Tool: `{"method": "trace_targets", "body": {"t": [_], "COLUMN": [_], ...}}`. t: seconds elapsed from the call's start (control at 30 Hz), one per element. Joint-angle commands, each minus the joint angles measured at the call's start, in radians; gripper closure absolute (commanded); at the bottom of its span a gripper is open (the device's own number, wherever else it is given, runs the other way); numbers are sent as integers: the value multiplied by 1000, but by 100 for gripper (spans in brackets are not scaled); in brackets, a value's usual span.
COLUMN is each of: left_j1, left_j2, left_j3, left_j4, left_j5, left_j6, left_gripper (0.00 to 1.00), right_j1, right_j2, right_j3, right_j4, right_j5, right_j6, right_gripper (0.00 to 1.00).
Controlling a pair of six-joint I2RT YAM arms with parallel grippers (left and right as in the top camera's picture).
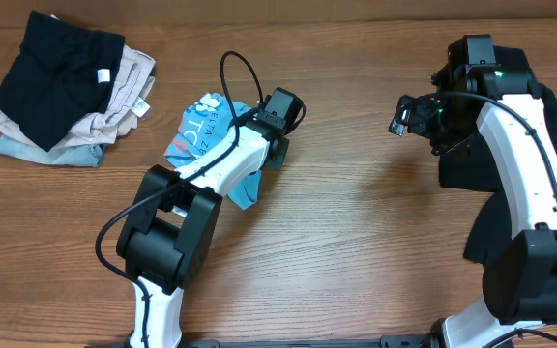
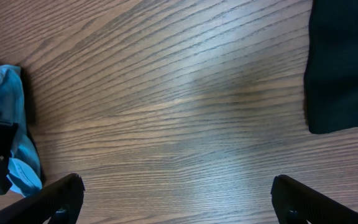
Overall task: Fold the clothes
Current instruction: 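Grasp the folded blue shirt with the left gripper and lift it, then carry the shirt left and place it on the clothes stack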
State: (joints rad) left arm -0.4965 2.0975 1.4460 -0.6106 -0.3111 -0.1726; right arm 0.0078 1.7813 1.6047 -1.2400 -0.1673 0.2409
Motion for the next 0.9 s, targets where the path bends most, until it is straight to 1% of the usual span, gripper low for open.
{"method": "trace_targets", "body": {"t": [0.0,0.07,0.13,0.27,0.47,0.63,0.7,0.77,0.87], "left_j1": [51,88,131,216,316,413,452,495,571], "left_j2": [17,13,12,11,11,11,11,11,11], "left_j3": [33,95,191,428,785,1053,1123,1176,1204], "left_j4": [-63,-151,-267,-479,-669,-745,-747,-742,-704], "left_j5": [-24,-43,-70,-121,-127,-136,-149,-152,-179], "left_j6": [14,24,63,158,262,352,377,419,464], "left_gripper": [96,96,96,96,96,96,96,96,96], "right_j1": [-2,-2,-2,-2,-2,-2,-2,-2,-2], "right_j2": [-3,-3,-3,-3,-3,-2,-2,-3,-3], "right_j3": [5,5,5,5,5,5,5,5,5], "right_j4": [5,5,5,8,7,-1,-4,-8,-11], "right_j5": [11,11,10,10,10,10,10,10,10], "right_j6": [-7,-6,-6,-6,-6,-6,-6,-6,-5], "right_gripper": [0,0,0,0,0,0,0,0,0]}}
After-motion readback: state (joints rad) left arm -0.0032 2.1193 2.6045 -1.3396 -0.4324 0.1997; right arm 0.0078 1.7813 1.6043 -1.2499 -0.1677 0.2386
